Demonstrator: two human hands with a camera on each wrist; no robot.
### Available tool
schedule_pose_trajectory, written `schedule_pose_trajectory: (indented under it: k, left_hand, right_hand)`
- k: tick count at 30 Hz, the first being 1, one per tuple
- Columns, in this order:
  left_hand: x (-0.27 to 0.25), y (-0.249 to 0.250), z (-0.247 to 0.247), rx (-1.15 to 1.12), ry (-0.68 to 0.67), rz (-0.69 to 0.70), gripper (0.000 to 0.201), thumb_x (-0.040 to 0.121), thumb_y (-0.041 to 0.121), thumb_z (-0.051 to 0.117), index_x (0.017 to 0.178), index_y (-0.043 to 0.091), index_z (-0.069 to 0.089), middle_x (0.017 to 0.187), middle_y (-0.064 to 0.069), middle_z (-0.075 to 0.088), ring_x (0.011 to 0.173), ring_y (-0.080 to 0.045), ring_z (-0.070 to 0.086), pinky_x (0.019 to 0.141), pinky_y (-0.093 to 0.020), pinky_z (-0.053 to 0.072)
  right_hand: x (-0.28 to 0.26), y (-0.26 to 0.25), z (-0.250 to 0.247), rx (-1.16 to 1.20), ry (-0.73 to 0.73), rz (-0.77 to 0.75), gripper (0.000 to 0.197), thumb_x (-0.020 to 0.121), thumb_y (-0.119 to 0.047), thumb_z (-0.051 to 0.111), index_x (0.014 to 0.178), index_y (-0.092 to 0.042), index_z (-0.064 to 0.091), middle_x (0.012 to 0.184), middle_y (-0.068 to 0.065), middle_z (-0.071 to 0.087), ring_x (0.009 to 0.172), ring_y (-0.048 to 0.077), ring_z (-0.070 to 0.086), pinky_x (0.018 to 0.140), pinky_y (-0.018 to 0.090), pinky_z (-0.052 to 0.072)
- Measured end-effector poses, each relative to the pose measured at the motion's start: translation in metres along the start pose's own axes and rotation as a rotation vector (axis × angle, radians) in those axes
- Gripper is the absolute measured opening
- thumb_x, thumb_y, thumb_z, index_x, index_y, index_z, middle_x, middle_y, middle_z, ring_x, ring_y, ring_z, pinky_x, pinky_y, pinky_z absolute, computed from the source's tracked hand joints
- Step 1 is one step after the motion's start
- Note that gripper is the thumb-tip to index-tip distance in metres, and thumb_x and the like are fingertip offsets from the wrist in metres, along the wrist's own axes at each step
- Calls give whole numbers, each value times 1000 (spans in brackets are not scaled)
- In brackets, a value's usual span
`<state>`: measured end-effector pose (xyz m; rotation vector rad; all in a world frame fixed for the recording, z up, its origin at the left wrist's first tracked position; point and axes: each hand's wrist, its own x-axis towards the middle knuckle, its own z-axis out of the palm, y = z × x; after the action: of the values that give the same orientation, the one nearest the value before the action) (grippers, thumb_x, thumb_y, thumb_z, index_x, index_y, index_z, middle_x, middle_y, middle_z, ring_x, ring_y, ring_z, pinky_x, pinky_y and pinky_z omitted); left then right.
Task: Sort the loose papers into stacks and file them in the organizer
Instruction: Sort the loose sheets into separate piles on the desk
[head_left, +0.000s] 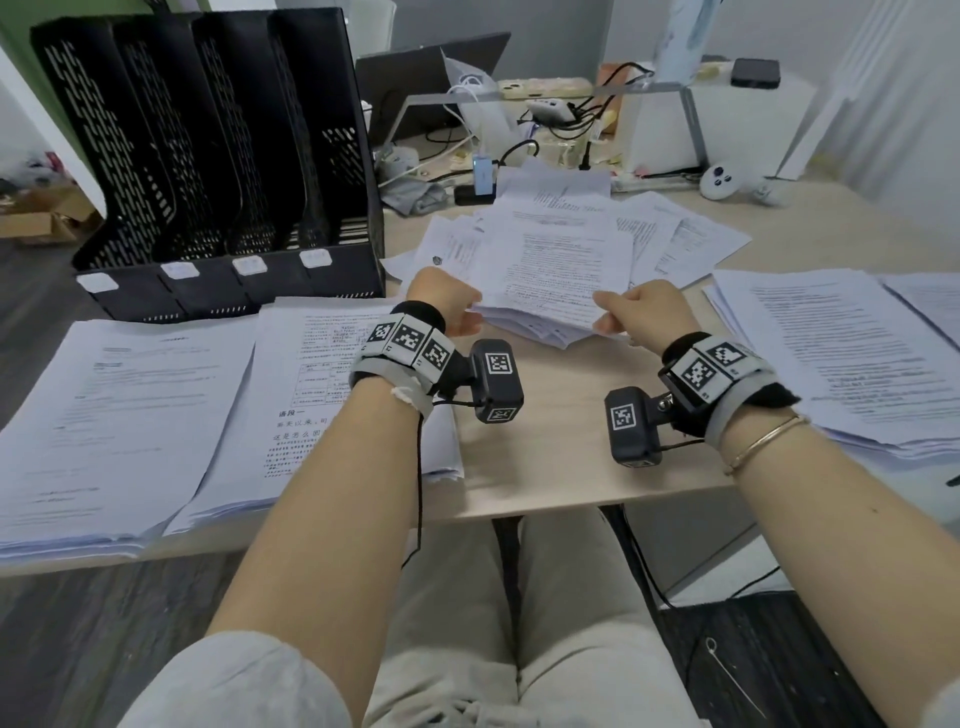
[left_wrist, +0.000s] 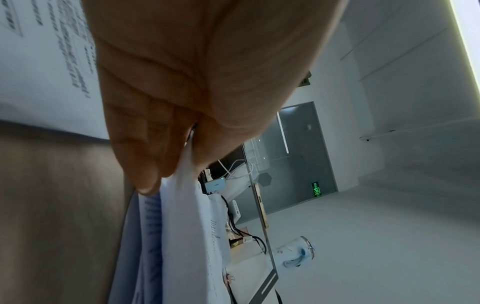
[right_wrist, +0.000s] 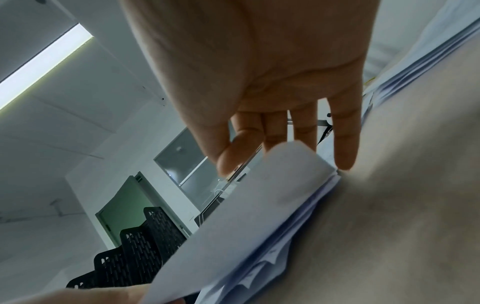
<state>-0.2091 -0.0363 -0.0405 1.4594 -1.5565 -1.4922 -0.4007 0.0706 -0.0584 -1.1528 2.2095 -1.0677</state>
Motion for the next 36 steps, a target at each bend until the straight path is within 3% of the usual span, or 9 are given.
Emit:
schedule_pose_trajectory:
  k: [6,9,12,17,22,26,30,33,36]
  left_hand:
    - [-12,-6,-12,112,212,247,40,86,-12,37,104,4,69,124,-11,57,86,-28,65,69,-28,59]
    - [-19,-9,-29,6,334,353,45,85,-11,36,109,7,69,111,-7,60,86,-25,66,77,-30,58]
    - [-25,-10,-49,-136,409,374,46,84,-12,35,112,7,66,105,-4,58,84,-26,67,68,-22,57]
    - [-44,-19,-77,-227,459,399,45,86,-13,35,119,4,61,109,0,54,62,-1,65,66,-18,56]
    - [-55,-37,-101,-182,533,396,43,83,-9,39,111,10,67,102,9,56,83,-6,60,81,-25,55]
    - [-65,-48,-122,-67,554,412,31,85,-2,50,97,16,71,100,5,66,87,-1,57,70,1,42]
    - [-73,-59,-143,-49,513,383,40,77,-8,46,99,16,70,94,5,63,56,5,52,52,-8,42]
    - [-77,-65,-160,-68,515,332,39,78,-4,46,99,19,68,104,2,61,68,-4,56,62,-16,49]
    - [-80,-68,-176,-77,547,308,37,83,-2,43,103,18,66,105,9,58,82,-1,56,74,-19,49]
  right_hand:
    - [-4,-11,12,13,26,-41,14,89,-20,59,92,-11,70,100,8,66,95,17,58,83,27,43]
    - [-5,-21,23,55,21,-43,39,86,-16,62,125,-13,57,124,9,57,115,21,53,98,27,40]
    - [-8,-36,37,195,24,-37,55,85,-19,62,138,-14,44,114,10,61,100,23,62,94,40,50]
    - [-19,-70,60,434,-19,-84,37,87,2,57,123,-6,55,105,10,58,70,14,63,58,21,56]
    - [-26,-94,81,454,-29,-151,32,82,9,54,107,-6,67,101,10,64,76,12,62,62,18,55]
    - [-26,-109,100,447,-50,-166,44,81,14,41,93,-16,71,105,5,64,81,18,67,69,36,60]
    - [-26,-128,117,423,-43,-223,51,79,11,40,82,-29,71,107,2,68,94,21,65,82,38,57]
    - [-28,-140,128,424,-79,-269,52,77,12,40,80,-30,71,113,8,67,91,21,63,71,28,55]
    - [-32,-150,137,402,-110,-306,53,76,13,40,82,-30,70,110,7,68,83,29,66,72,39,55]
